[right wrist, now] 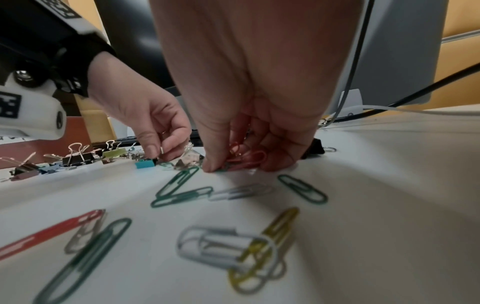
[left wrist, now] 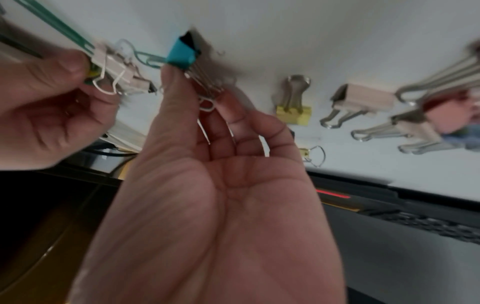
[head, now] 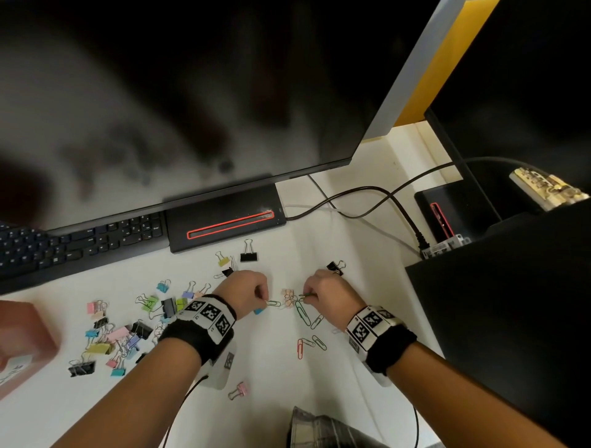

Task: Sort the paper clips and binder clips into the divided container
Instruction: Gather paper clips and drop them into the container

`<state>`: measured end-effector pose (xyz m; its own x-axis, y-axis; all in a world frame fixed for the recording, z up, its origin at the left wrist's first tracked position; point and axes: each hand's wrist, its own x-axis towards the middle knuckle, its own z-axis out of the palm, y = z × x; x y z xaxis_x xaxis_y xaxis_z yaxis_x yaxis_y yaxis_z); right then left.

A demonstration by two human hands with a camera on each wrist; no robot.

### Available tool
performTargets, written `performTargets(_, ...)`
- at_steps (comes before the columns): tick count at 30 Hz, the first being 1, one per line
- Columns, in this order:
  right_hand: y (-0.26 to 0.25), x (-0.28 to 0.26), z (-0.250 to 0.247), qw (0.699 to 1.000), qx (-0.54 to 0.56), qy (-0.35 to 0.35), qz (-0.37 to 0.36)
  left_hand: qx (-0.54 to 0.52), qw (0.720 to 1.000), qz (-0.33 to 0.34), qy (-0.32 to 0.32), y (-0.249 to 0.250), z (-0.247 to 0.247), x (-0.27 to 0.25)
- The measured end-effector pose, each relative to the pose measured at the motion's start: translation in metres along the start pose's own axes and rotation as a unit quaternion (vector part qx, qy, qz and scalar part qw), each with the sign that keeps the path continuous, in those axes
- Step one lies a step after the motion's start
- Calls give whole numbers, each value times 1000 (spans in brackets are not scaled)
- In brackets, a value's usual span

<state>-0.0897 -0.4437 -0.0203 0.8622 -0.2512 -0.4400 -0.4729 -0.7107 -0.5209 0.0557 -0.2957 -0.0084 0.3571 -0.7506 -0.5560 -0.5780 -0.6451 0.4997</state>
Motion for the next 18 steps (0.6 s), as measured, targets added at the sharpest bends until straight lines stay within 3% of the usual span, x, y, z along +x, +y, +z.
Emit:
performTargets(10, 27, -31, -3, 990, 122, 65, -1, 116, 989, 33, 87, 15, 19, -10)
performTargets(14, 38, -44, -2, 993, 87, 55, -49, 136, 988, -9, 70, 18, 22, -5)
performTargets(18, 32, -44, 6, 994, -16, 22, -102, 148, 988, -16, 41, 22, 19, 0)
